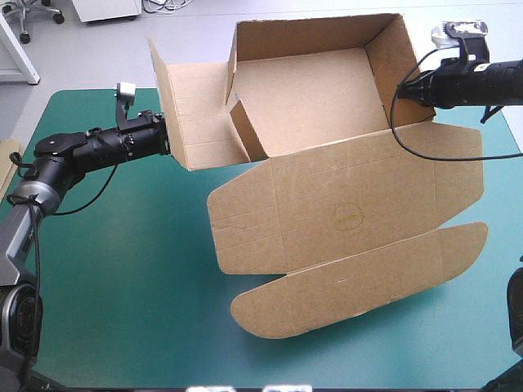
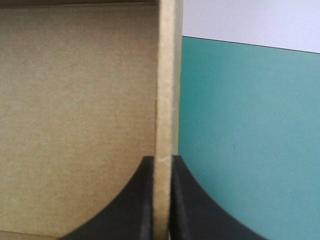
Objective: Fold the box
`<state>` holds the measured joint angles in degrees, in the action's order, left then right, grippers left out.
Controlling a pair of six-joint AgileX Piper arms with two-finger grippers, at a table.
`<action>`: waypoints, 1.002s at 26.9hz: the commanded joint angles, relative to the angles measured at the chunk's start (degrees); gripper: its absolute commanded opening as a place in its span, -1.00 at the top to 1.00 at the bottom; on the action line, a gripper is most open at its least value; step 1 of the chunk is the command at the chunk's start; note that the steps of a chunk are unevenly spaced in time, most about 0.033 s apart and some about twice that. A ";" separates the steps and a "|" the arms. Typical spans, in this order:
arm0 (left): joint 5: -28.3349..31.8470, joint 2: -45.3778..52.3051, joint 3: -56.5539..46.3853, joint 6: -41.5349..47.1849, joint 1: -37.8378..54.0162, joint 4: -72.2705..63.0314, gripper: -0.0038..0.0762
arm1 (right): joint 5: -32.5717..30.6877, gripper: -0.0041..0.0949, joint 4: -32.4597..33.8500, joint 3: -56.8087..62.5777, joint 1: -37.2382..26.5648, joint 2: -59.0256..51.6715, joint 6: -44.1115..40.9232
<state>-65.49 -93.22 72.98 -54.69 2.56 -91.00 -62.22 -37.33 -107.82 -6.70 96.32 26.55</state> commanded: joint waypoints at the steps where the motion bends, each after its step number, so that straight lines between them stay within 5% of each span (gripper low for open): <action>1: -1.82 2.31 1.58 -1.03 -1.88 -6.01 0.17 | 4.70 0.93 -1.16 -1.43 3.28 -2.38 -1.66; 14: -3.57 2.31 2.42 0.00 -2.26 -9.06 0.16 | 8.56 0.93 3.10 -1.43 5.95 -0.01 -5.91; 21: -1.28 2.31 7.22 2.28 -2.26 -5.34 -0.24 | 8.44 0.93 3.09 -1.43 5.95 0.70 -6.57; 27: 1.27 2.31 10.89 3.87 -4.55 -3.10 -0.26 | 8.86 0.93 3.19 -1.43 5.95 0.93 -7.74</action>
<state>-64.61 -93.42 80.52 -51.92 -0.27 -91.34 -57.09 -31.11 -107.64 -0.86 99.88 20.08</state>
